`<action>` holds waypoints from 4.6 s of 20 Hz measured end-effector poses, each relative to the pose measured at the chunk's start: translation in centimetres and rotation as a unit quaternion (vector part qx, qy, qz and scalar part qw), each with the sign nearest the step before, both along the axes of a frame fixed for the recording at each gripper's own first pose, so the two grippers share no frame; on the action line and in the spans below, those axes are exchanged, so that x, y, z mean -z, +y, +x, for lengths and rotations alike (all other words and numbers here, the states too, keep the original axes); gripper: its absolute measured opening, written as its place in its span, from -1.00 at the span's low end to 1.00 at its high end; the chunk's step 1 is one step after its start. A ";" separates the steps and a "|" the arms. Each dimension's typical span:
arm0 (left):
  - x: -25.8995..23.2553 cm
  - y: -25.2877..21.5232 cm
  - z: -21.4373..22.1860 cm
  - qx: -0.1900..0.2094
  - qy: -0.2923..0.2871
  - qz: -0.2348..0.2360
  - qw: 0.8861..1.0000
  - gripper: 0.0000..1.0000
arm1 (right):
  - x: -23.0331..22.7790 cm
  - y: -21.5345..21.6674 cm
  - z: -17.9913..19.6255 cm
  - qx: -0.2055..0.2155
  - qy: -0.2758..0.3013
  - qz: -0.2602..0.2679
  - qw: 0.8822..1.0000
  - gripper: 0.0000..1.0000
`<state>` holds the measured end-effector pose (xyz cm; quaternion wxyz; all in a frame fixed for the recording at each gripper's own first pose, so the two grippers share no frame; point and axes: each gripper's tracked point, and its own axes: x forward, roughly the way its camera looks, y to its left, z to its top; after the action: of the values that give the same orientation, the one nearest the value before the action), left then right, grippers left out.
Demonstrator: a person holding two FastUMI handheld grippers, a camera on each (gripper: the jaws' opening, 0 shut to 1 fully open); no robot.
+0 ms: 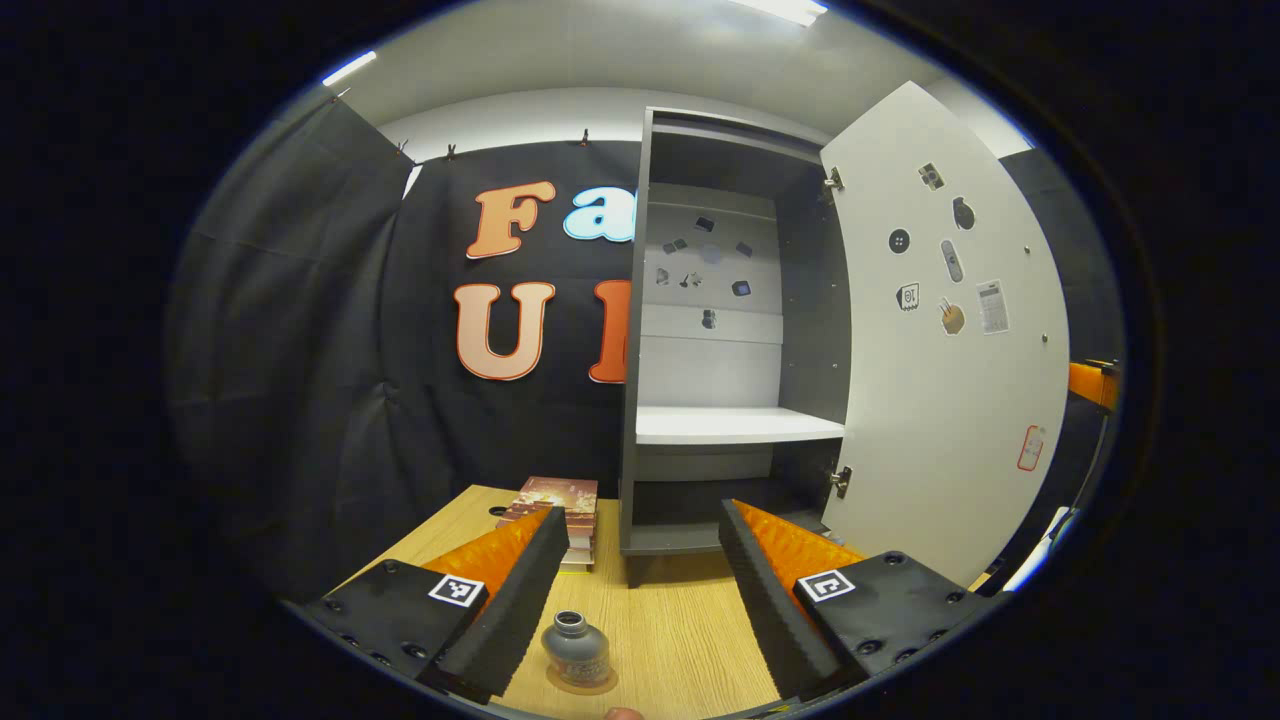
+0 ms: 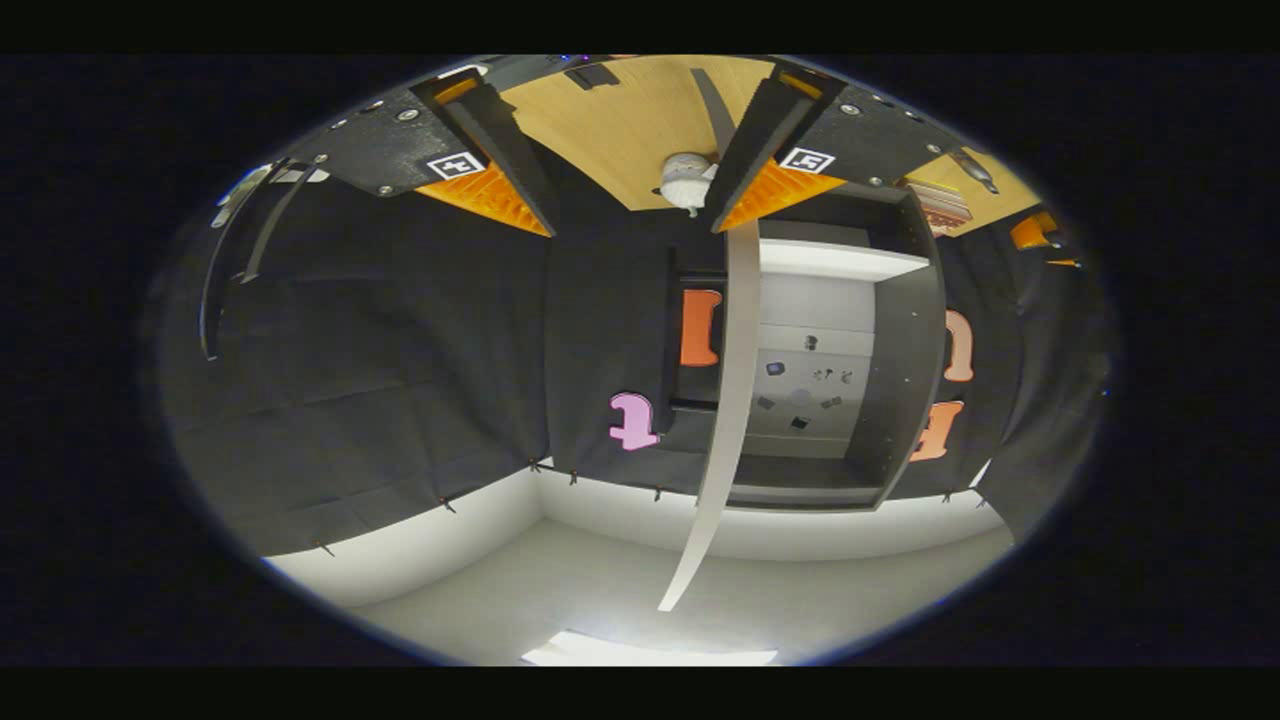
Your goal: Open the cabinet door with the right hand, grasp the bottle in the cabinet with the left hand and place it on the coaster, then close the cabinet door with the right hand.
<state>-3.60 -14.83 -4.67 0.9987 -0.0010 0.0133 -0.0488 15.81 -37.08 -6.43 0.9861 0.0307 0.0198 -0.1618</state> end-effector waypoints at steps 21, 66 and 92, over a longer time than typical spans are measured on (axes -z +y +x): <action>-1.7 2.2 0.7 -0.001 -0.008 -0.009 1.000 0.96 | -3.1 14.9 5.2 -0.185 -0.019 0.027 0.982 0.75; -2.0 15.0 13.4 -0.044 -0.004 -0.018 0.999 0.94 | -0.9 32.4 27.6 -0.236 -0.022 0.045 0.970 0.90; -5.7 12.4 11.0 -0.015 -0.028 -0.018 0.999 0.97 | -4.2 23.1 11.3 -0.144 -0.024 -0.020 0.989 0.90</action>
<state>7.39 -2.44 1.01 0.9991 -0.0176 -0.0154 -0.0345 27.09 -14.03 -2.25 0.9998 0.0116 -0.0034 -0.0179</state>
